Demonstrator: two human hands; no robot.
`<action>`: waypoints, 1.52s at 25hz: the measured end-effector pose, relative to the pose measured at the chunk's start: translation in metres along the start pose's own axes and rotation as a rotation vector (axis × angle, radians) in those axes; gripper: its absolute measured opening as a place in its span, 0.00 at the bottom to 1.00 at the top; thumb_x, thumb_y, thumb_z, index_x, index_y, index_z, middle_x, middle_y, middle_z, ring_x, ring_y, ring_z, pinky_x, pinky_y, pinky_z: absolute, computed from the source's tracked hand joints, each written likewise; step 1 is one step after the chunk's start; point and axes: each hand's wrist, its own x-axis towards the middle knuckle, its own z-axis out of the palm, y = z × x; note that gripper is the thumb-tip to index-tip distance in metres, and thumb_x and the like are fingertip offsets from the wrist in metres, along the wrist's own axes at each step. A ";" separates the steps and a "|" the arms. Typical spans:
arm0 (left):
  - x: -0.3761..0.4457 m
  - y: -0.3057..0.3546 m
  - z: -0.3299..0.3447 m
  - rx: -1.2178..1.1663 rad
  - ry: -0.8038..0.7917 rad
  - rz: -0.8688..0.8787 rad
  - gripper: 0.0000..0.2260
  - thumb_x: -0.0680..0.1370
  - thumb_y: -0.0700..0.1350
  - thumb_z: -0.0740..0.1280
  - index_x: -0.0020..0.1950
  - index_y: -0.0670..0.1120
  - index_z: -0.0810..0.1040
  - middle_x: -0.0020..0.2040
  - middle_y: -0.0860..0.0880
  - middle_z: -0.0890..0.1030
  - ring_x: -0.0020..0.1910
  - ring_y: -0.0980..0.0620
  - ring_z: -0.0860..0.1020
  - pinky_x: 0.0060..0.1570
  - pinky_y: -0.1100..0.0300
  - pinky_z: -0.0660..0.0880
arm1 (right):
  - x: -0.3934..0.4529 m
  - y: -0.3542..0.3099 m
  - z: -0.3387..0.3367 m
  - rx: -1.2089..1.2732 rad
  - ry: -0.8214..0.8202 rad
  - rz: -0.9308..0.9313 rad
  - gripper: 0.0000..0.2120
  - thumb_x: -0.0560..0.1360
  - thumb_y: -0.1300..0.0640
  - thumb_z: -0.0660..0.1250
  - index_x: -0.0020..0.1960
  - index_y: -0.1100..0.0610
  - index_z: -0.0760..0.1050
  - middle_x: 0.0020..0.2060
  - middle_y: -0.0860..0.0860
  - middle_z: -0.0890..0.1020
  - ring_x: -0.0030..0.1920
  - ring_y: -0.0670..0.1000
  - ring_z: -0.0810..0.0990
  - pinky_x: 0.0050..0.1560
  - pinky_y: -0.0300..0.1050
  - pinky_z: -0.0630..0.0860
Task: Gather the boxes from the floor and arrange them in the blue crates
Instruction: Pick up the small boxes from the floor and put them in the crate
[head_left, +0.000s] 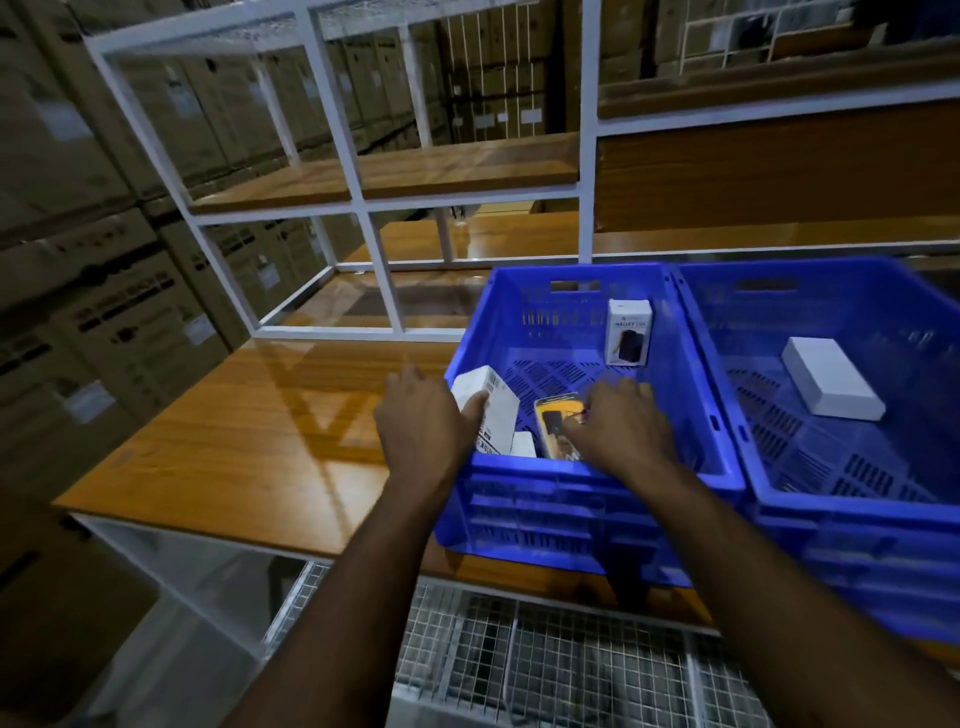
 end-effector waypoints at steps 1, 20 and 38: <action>0.000 -0.003 -0.002 -0.024 -0.015 -0.018 0.25 0.75 0.67 0.63 0.46 0.45 0.83 0.50 0.44 0.81 0.53 0.43 0.77 0.40 0.53 0.71 | -0.001 0.000 -0.001 0.014 0.011 -0.010 0.23 0.76 0.42 0.65 0.64 0.57 0.74 0.66 0.59 0.72 0.67 0.61 0.67 0.59 0.57 0.74; -0.064 -0.066 -0.045 -0.338 0.135 -0.138 0.15 0.81 0.60 0.61 0.47 0.51 0.79 0.42 0.54 0.80 0.42 0.53 0.79 0.35 0.59 0.65 | -0.052 -0.103 0.027 0.602 0.069 -0.622 0.09 0.76 0.49 0.68 0.52 0.53 0.79 0.48 0.49 0.79 0.51 0.49 0.78 0.53 0.50 0.77; -0.421 -0.298 -0.139 -0.191 0.105 -0.891 0.21 0.82 0.63 0.55 0.45 0.50 0.78 0.41 0.49 0.83 0.42 0.46 0.80 0.39 0.55 0.74 | -0.384 -0.234 0.157 0.267 -0.585 -1.061 0.17 0.76 0.46 0.69 0.59 0.56 0.78 0.54 0.53 0.79 0.52 0.53 0.80 0.51 0.46 0.74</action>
